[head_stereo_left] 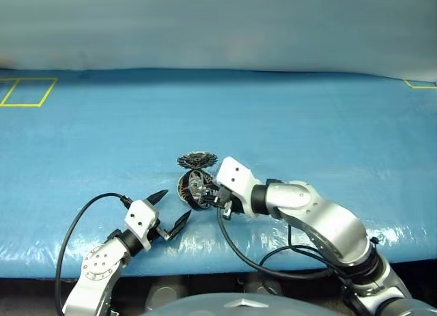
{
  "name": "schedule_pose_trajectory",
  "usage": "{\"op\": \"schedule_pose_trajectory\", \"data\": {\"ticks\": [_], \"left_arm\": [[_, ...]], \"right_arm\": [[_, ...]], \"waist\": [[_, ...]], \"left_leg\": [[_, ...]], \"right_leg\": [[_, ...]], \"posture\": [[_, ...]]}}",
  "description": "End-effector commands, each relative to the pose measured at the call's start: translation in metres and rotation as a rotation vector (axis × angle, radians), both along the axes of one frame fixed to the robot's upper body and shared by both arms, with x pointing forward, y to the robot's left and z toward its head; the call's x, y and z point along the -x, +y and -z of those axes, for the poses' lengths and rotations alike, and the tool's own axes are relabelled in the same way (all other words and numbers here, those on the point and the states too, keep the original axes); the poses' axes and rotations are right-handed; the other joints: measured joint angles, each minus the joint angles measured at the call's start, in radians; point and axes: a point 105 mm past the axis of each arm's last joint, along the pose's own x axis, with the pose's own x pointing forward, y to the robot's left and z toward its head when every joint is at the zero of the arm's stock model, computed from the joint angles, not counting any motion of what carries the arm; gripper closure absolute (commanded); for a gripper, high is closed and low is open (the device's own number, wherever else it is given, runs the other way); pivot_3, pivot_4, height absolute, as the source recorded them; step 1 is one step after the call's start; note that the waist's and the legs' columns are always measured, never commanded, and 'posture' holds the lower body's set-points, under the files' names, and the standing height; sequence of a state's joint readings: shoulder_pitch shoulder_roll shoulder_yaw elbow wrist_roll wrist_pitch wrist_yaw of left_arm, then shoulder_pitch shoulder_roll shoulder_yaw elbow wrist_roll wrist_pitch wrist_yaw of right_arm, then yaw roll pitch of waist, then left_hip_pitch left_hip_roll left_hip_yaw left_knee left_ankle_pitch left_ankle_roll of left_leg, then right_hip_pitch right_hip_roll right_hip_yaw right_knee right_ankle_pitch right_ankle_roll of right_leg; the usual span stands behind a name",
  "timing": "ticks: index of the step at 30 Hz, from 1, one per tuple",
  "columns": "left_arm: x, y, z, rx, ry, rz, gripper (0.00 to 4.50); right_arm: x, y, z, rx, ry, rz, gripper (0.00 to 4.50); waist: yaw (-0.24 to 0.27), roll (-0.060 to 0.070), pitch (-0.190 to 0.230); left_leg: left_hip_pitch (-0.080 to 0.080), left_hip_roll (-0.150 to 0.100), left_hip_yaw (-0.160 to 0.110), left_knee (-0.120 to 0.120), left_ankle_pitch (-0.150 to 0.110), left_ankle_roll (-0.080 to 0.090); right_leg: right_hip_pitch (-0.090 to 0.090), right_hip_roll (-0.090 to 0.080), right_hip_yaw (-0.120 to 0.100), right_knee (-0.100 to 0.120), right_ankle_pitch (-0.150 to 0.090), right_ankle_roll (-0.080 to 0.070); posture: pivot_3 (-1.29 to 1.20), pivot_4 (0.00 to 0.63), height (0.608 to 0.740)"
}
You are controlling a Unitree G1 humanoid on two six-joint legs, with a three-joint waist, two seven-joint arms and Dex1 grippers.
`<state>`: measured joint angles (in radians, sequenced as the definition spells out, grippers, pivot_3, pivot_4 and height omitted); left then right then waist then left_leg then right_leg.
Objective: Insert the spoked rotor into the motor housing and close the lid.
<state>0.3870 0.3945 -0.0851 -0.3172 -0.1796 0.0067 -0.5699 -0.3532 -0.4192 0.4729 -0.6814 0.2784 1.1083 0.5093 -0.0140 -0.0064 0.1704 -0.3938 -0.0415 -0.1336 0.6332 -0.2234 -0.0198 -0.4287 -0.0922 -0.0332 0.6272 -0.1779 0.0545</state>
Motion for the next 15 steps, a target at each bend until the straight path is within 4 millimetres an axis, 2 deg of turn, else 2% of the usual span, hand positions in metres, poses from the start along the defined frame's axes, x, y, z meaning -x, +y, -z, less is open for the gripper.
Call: {"op": "schedule_pose_trajectory", "data": {"ticks": [1,7,15], "left_arm": [[-0.0003,0.0007,-0.0067,0.013,-0.033,-0.007,0.0],[0.0002,0.0011,-0.0072,0.015,-0.03,-0.012,0.0],[0.0005,0.0004,-0.0075,0.02,-0.027,-0.011,0.0]], "right_arm": [[-0.0059,0.0083,-0.0115,-0.037,-0.078,0.009,3.11],[-0.0066,0.0115,-0.0136,-0.023,-0.106,0.0,3.11],[-0.0062,0.006,-0.0094,0.09,-0.131,-0.024,3.11]], "waist": [[0.0,0.0,0.0],[-0.001,0.0,0.0],[-0.005,0.0,0.0]], "left_leg": [[0.0,0.0,0.0,0.0,0.0,0.0],[0.0,0.0,0.0,0.0,0.0,0.0],[0.0,0.0,0.0,0.0,0.0,0.0]], "right_leg": [[0.0,0.0,0.0,0.0,0.0,0.0],[0.0,0.0,0.0,0.0,0.0,0.0],[0.0,0.0,0.0,0.0,0.0,0.0]], "posture": [[0.0,0.15,0.74],[0.0,0.15,0.74],[0.0,0.15,0.74]]}}
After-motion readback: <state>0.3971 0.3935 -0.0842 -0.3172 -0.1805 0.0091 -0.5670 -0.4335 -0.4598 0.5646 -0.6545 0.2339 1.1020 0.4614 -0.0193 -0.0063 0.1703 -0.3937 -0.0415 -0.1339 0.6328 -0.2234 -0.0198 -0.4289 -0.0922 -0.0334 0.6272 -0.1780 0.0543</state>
